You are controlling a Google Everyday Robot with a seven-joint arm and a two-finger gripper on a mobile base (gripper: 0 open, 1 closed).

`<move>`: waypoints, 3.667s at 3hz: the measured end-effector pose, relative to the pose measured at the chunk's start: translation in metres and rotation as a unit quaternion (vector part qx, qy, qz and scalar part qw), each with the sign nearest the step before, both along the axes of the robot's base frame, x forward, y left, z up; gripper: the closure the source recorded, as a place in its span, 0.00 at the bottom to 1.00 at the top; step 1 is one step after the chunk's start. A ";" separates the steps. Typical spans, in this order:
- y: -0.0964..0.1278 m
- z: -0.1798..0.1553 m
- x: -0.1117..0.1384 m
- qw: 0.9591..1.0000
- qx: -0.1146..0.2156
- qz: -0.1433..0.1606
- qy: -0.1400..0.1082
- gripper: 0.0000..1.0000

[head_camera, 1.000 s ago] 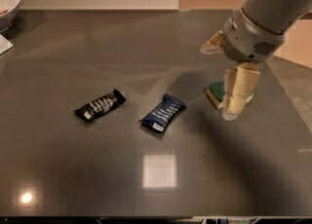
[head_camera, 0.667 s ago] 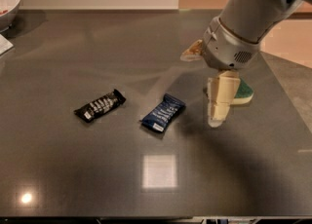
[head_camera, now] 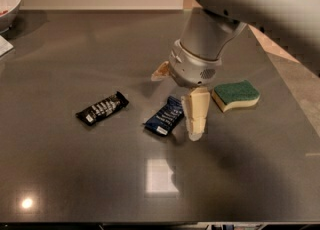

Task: Pick rxbar blueberry

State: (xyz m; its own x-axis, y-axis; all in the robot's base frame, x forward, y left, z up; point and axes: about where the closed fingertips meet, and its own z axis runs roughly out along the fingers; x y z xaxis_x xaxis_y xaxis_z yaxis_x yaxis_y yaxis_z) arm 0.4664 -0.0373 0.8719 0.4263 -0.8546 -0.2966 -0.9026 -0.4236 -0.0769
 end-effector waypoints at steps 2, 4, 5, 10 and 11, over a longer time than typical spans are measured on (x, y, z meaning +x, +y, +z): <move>0.017 -0.037 0.007 0.998 -0.037 0.055 -0.005 0.00; 0.012 -0.051 0.020 0.994 -0.067 0.076 -0.031 0.41; 0.009 -0.050 0.024 0.994 -0.073 0.077 -0.034 0.64; 0.000 0.069 0.040 1.000 -0.009 0.001 -0.021 1.00; 0.015 0.105 0.046 0.998 0.032 -0.002 -0.053 1.00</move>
Offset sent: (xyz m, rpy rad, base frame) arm 0.0131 0.0164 -0.0551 -0.1180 -0.0251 0.1562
